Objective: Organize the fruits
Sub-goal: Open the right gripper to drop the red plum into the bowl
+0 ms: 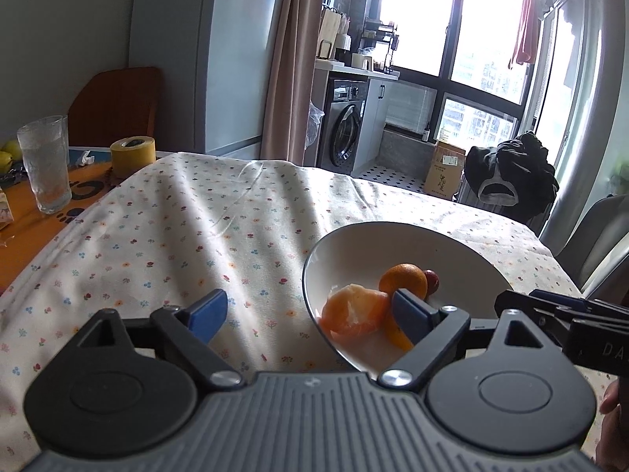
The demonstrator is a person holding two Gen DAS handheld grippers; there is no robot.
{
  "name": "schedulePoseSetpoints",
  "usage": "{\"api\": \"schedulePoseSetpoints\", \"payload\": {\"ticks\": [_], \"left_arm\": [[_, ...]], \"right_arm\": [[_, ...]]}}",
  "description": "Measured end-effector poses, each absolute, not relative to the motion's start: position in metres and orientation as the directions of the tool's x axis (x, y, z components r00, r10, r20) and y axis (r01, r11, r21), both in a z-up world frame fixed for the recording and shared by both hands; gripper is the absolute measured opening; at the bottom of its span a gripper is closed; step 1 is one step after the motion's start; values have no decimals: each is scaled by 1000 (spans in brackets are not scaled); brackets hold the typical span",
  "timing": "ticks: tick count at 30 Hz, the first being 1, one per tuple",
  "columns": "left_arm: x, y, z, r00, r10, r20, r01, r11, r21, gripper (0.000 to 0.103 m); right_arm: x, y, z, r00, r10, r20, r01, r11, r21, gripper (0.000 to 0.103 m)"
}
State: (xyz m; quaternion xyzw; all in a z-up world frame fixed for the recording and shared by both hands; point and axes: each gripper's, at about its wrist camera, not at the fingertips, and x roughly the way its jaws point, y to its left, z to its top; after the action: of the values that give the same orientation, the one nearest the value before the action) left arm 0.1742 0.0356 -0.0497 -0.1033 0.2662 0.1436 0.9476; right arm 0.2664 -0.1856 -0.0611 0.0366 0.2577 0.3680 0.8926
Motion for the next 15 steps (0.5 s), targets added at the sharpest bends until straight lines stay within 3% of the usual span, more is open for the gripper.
{"api": "schedulePoseSetpoints", "payload": {"ticks": [5, 7, 9, 15], "left_arm": [[163, 34, -47, 823, 220, -524, -329, 936, -124, 91], [159, 33, -47, 824, 216, -523, -326, 937, -127, 91], [154, 33, -46, 827, 213, -520, -323, 938, -129, 91], [139, 30, -43, 837, 196, -511, -307, 941, -141, 91]], "right_arm": [[254, -183, -56, 595, 673, -439, -653, 723, 224, 66], [250, -183, -53, 599, 669, -441, -653, 726, 215, 72], [245, -185, -50, 607, 664, -437, -651, 731, 206, 86], [232, -188, -42, 629, 653, -422, -648, 740, 179, 94]]}}
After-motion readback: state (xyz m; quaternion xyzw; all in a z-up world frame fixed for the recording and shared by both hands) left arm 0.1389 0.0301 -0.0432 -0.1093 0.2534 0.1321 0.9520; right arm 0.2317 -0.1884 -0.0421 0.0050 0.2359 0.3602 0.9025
